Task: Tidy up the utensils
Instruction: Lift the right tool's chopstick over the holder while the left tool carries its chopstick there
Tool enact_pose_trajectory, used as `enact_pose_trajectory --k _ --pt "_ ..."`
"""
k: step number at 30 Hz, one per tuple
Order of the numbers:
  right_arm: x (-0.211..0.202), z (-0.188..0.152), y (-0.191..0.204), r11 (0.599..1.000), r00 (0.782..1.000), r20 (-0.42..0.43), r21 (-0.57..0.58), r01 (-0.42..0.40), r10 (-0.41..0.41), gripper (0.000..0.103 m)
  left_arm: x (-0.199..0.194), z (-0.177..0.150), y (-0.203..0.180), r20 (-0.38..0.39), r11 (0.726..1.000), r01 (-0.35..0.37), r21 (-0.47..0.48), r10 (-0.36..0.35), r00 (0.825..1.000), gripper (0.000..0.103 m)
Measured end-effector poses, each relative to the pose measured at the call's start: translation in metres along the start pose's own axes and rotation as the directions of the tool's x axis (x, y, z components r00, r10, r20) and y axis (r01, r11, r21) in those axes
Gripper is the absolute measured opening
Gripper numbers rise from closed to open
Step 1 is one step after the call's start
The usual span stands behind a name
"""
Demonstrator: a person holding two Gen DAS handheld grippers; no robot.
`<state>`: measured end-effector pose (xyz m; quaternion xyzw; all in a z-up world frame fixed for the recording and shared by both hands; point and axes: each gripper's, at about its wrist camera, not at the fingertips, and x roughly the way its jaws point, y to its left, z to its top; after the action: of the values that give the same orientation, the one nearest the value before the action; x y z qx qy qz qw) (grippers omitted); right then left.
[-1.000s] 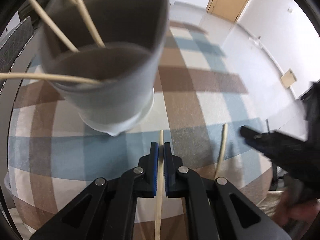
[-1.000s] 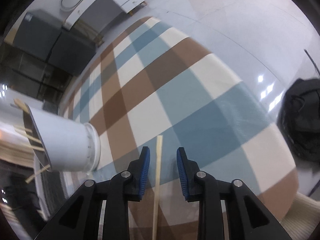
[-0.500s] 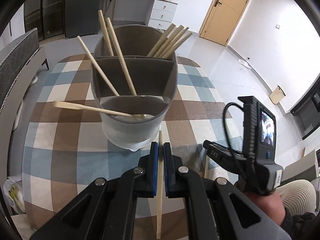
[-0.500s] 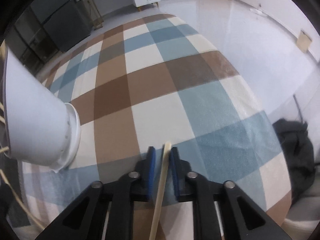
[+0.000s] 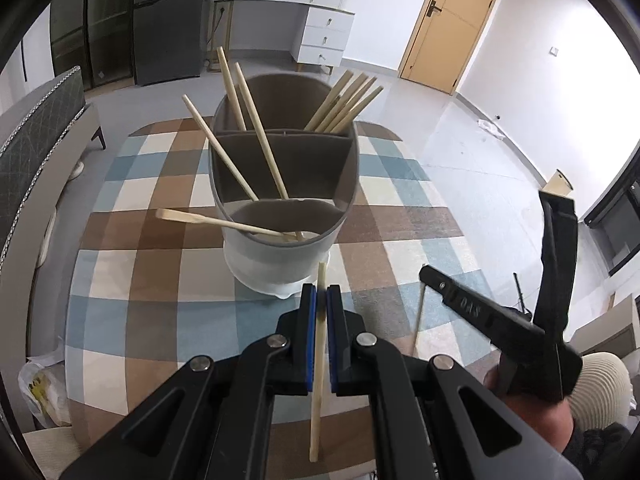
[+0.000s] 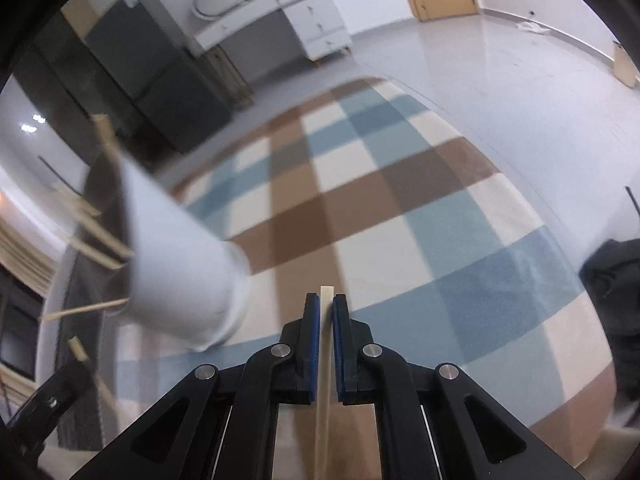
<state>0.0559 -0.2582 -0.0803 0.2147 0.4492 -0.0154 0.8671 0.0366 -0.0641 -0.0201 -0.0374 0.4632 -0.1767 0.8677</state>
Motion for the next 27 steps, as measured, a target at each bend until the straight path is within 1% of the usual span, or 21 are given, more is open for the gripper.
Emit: enact_pose_trajectory --k 3,6,9,10,12,15,19,20,23,24,27 --pt "-0.020 -0.006 0.015 0.998 0.998 0.057 -0.059 -0.039 0.042 0.005 -0.009 -0.002 0.001 0.011 1.000 -0.008 0.000 0.008 1.000 0.001" --pt "-0.038 -0.007 0.029 0.992 0.992 0.107 -0.115 -0.052 0.065 0.005 -0.017 -0.004 0.003 0.024 1.000 -0.021 0.010 0.021 0.999 0.001" --pt "-0.052 -0.013 0.037 0.988 0.987 0.137 -0.138 -0.066 0.085 0.005 -0.021 -0.008 0.006 0.028 0.999 -0.042 0.022 0.041 0.999 0.001" --pt "-0.054 -0.016 0.039 0.987 0.986 0.135 -0.144 -0.074 0.094 0.005 -0.021 -0.010 0.007 0.028 0.998 -0.053 0.023 0.053 0.998 0.001" --pt "-0.055 -0.027 0.048 0.982 0.988 0.119 -0.174 -0.078 0.100 0.005 -0.022 -0.012 0.011 0.023 0.998 -0.054 0.013 0.053 0.998 0.001" --pt "-0.057 -0.035 0.055 0.977 0.986 0.116 -0.191 -0.094 0.118 0.005 -0.028 -0.013 0.014 0.027 0.998 -0.058 0.010 0.057 0.998 0.001" --pt "-0.067 -0.034 0.059 0.974 0.979 0.146 -0.200 -0.109 0.140 0.005 -0.038 -0.012 0.014 0.042 0.998 -0.065 0.027 0.064 0.997 0.001" --pt "-0.071 -0.033 0.058 0.974 0.977 0.155 -0.196 -0.117 0.149 0.000 -0.041 -0.012 0.015 0.043 0.997 -0.068 0.029 0.067 0.997 0.001" --pt "-0.078 -0.032 0.059 0.974 0.971 0.178 -0.188 -0.126 0.160 0.000 -0.046 -0.011 0.018 0.045 0.997 -0.075 0.032 0.073 0.996 0.001" --pt "-0.079 -0.033 0.060 0.973 0.971 0.174 -0.187 -0.132 0.165 0.000 -0.047 -0.011 0.018 0.047 0.997 -0.074 0.035 0.072 0.996 0.001" --pt "-0.073 -0.037 0.065 0.969 0.977 0.151 -0.219 -0.116 0.151 0.000 -0.048 -0.011 0.020 0.050 0.996 -0.074 0.042 0.072 0.996 0.001"
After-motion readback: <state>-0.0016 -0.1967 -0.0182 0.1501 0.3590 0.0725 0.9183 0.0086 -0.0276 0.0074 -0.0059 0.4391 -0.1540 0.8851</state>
